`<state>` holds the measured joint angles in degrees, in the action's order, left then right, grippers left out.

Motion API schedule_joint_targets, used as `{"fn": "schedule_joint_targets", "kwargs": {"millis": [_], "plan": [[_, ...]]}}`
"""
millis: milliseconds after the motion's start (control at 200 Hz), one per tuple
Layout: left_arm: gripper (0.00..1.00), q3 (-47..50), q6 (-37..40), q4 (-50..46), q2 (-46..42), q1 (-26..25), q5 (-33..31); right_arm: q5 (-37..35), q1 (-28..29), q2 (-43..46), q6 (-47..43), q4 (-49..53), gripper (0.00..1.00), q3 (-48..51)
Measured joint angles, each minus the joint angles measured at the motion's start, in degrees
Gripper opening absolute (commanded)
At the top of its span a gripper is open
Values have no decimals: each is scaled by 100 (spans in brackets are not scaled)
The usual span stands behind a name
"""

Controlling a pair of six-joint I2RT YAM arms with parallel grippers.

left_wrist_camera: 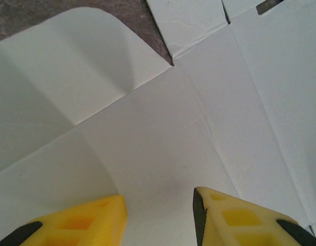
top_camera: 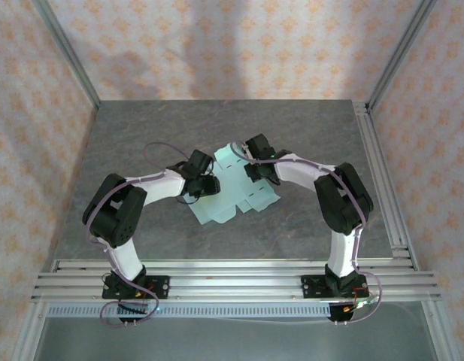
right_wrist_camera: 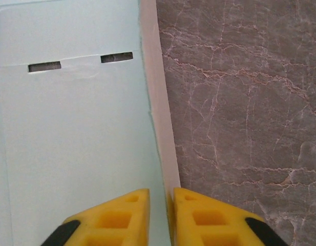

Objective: Fold the paper box

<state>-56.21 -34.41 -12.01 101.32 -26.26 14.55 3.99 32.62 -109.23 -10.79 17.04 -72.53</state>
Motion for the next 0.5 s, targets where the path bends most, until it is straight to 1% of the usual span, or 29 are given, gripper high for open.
{"fn": "schedule_joint_targets", "kwargs": {"millis": [35,80,165,260,320,500], "plan": [[42,0,2,0,0,0,0,2,4,2,9,-2,30,0],[42,0,2,0,0,0,-2,4,2,4,20,-17,40,2],[42,0,4,0,0,0,-2,118,-22,79,72,-85,50,57],[42,0,26,-2,0,0,-4,525,-153,262,297,-297,62,208],[43,0,90,-9,0,0,-11,826,-352,448,566,-494,65,372],[43,-17,439,-55,22,-2,-24,1622,-1189,807,1578,-1132,68,732]]}}
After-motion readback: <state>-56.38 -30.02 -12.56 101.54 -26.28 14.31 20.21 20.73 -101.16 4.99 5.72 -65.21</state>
